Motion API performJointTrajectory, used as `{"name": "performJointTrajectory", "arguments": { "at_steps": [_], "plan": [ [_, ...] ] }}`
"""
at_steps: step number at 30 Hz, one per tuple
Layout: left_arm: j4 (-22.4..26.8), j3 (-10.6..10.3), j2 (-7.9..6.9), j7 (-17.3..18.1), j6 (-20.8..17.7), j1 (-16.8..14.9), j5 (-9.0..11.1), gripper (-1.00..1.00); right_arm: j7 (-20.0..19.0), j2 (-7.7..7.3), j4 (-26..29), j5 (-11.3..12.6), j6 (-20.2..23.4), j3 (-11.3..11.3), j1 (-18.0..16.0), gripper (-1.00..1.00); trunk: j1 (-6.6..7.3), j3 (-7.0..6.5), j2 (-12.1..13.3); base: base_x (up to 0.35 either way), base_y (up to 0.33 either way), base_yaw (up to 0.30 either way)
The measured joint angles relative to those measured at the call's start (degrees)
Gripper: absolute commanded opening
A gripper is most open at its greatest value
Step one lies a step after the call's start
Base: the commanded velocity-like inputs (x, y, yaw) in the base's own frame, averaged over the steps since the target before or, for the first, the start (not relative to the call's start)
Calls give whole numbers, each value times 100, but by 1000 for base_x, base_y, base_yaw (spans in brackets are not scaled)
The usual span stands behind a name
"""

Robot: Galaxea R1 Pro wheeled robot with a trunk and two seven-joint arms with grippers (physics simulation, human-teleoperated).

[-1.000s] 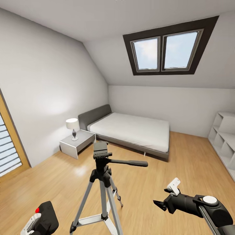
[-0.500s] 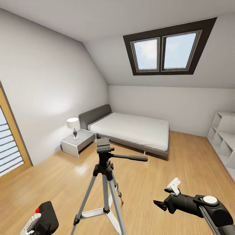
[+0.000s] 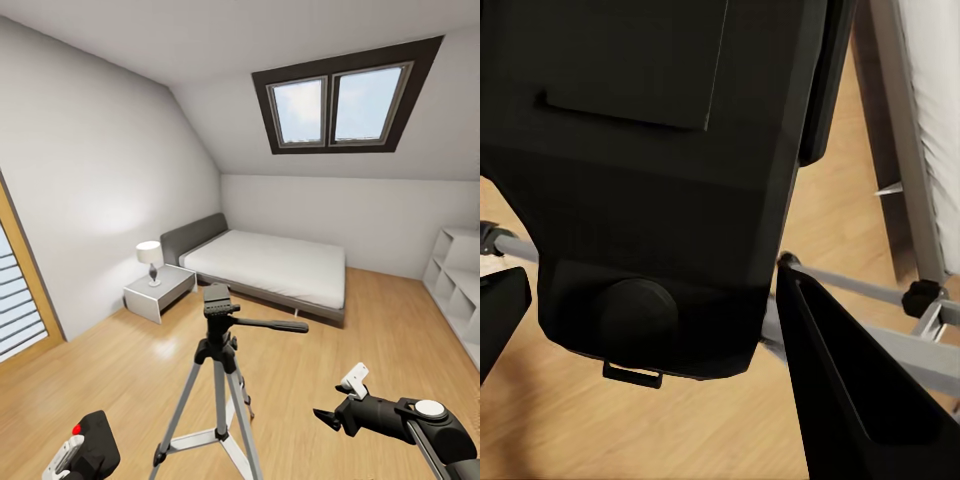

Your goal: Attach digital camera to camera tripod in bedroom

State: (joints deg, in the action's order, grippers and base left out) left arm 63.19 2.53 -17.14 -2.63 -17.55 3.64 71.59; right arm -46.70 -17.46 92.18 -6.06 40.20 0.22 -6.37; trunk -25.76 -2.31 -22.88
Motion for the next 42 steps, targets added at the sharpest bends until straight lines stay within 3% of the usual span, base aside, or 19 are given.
{"name": "performJointTrajectory", "arguments": {
  "at_steps": [14, 19, 21, 22, 24, 25, 26, 27, 28, 31, 35, 38, 42],
  "plan": [
    [15, -14, -36, 5, -36, -2, -24, -100, 6, 8, 5, -2, 38, 2, 0, 100, 0, -18, 0, 2, 2, -61],
    [26, 47, -192, 144, 13, -35, -436, -100, 7, 9, 3, -2, 42, 0, 0, 100, 0, -18, 0, 0, 0, -4],
    [92, 342, -264, 402, 30, -36, -559, -100, 7, 8, 4, -2, 44, -1, 0, 100, 0, -18, -1, 0, 0, -2],
    [93, 346, -263, 406, 30, -34, -559, -100, 7, 8, 4, -2, 44, -1, 0, 100, 0, -18, 0, 0, 0, -1],
    [241, 682, -312, 740, 30, -13, -621, -100, 7, 8, 5, -2, 41, -3, 0, 100, 0, -19, -1, 0, 0, 0],
    [431, 1011, -347, 1200, 40, 33, -683, -100, 7, 8, 5, -2, 37, -1, 0, 100, -1, -19, 0, 0, 0, 0],
    [443, 1029, -347, 1215, 41, 37, -704, -100, 7, 7, 5, -1, 37, -1, 0, 100, 0, -18, -1, 0, 0, 0],
    [600, 1382, -396, 2046, 101, 95, -904, -100, 5, 10, 3, -1, 30, 11, 0, 100, -1, -17, 2, 0, 0, 0],
    [920, 1483, -421, 2370, 110, 100, -952, -100, 5, 10, 4, -1, 27, 16, 0, 100, 1, -19, -3, 0, 0, 0],
    [1104, 1647, -498, 2994, 146, 97, -1369, -100, 5, 9, 3, -2, 20, 18, 0, 100, 0, -19, -1, 0, 0, 0],
    [1657, 1797, -542, 3396, 254, 91, -1854, -100, 6, 8, 3, -2, 17, 8, 0, 100, 0, -19, 0, 0, 0, 0],
    [2157, 1896, -558, 3602, 311, 88, -2047, -100, 6, 7, 1, -2, 18, 5, 0, 100, -1, -19, 0, 0, 0, 0],
    [2490, 1936, -552, 3876, 379, 89, -2139, -100, 7, 7, 0, -2, 16, 1, 0, 100, 0, -18, -1, 0, 0, 0]
  ]
}}
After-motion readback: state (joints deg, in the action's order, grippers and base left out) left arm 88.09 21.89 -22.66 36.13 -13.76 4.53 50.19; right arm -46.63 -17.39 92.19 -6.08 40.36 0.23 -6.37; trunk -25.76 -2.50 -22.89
